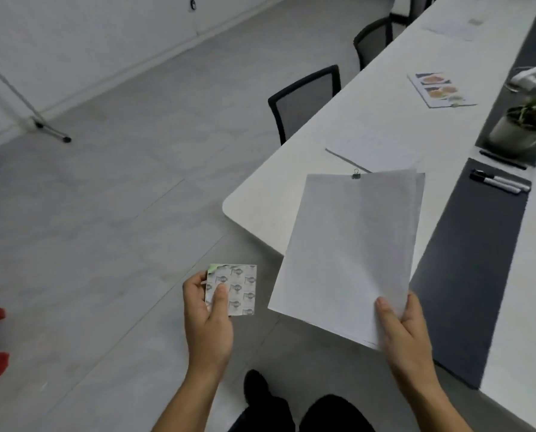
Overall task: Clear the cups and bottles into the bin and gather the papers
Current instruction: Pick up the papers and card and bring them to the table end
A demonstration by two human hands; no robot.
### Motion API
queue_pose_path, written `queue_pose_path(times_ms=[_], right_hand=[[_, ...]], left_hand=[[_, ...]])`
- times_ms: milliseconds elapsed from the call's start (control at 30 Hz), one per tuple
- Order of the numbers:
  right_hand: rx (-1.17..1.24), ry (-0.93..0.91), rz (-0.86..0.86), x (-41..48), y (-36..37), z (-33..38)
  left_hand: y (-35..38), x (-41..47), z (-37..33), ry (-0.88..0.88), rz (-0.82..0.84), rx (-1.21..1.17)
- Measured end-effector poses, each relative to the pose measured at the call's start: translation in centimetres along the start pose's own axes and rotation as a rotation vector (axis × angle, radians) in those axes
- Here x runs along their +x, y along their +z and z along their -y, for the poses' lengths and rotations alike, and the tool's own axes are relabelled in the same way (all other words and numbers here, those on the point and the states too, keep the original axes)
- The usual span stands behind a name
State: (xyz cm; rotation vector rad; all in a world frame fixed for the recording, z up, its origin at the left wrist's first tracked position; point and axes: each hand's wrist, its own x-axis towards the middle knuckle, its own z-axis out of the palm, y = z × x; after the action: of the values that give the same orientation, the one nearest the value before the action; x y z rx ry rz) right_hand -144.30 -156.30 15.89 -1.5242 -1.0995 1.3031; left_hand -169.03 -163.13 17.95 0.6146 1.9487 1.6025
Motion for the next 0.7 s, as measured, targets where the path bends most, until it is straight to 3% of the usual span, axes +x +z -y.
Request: queue_pose_path(times_ms=[267, 467, 600, 700], right_hand=[[0.077, 0.088, -0.267, 7.9, 6.3, 0.3], [0.136, 0.199, -0.264, 16.5, 11.1, -3.9], [-0.014, 0.391, -0.214, 21.1, 13.8, -8.3], [-0.083, 0.526, -0.254, 21.8, 14.9, -10.2]], left_hand=[[6.9, 14.0, -1.6, 0.029, 0.297, 0.153], [11.3, 21.0, -1.9, 0.035, 0.346, 0.251], [13.5, 25.3, -1.6, 0.048, 0.401, 0.320], [14.9, 28.1, -0.4, -0.056, 0.468, 0.366]])
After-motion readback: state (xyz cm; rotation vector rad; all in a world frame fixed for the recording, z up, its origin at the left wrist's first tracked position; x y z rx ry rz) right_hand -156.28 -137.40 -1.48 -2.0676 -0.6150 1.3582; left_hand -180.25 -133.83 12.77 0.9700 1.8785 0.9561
